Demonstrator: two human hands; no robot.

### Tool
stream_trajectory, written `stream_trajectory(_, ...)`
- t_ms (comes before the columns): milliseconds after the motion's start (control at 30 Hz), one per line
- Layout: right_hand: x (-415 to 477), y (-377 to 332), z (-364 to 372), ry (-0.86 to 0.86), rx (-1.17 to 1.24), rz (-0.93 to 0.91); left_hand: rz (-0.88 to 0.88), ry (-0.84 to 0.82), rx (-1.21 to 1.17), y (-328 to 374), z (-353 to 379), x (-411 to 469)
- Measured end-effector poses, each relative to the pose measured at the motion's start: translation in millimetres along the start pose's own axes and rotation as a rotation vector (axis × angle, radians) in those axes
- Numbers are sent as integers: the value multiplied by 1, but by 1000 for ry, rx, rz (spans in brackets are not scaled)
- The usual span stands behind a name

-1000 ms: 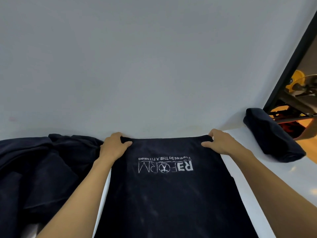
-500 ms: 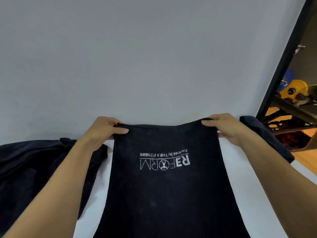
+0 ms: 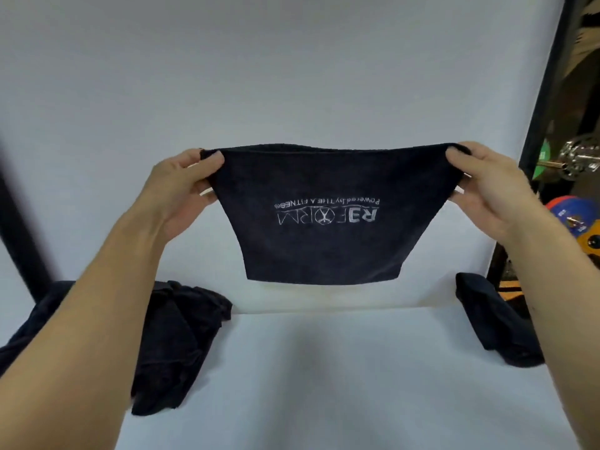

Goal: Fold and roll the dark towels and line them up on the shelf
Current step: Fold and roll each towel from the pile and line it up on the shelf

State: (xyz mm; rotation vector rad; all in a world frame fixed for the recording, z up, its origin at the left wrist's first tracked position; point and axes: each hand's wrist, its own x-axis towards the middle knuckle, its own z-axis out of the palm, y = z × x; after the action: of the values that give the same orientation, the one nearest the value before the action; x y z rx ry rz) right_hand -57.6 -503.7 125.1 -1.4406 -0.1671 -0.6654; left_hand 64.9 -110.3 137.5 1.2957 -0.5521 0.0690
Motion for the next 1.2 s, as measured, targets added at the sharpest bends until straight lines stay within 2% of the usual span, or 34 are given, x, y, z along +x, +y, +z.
stream_trajectory(100,-44,8,-13,-85,10,27,-44,-56,71,-10,-7,-45)
stream_trajectory(167,-82,25,-24,-176,-25,120,-117,-90,98,-28,-19,-81)
stream_trajectory(233,-121,47,-34,-283,-72,276,-225,-159,163,-51,-34,-117)
stream_trajectory(367,-185,85,-42,-561,-262,670,-497,-412,378,-92,-58,-177)
stream_trajectory(433,-203,93,-43,-625,-261,768,-590,-473,393,-101,-64,-194)
stream_trajectory(533,-206,98,-42,-496,-194,744,-579,-369,337,-108,-69,-202)
stream_trajectory(667,-175,111,-31,-159,-241,630,-496,13,369,-122,-54,-173)
stream_trajectory(767,-144,136,-17,20,-360,553,-468,176,426,-146,-39,-136)
stream_trajectory(867,-113,170,-12,128,-502,514,-486,239,492,-182,-33,-97)
stream_trajectory(967,-90,209,-12,161,-630,519,-508,260,596,-223,-32,-67)
stream_trajectory(1133,-86,247,-5,104,-1096,533,-507,217,915,-260,-31,-55)
stream_trajectory(1200,-87,246,6,89,-1303,393,-433,227,1091,-259,-20,-57)
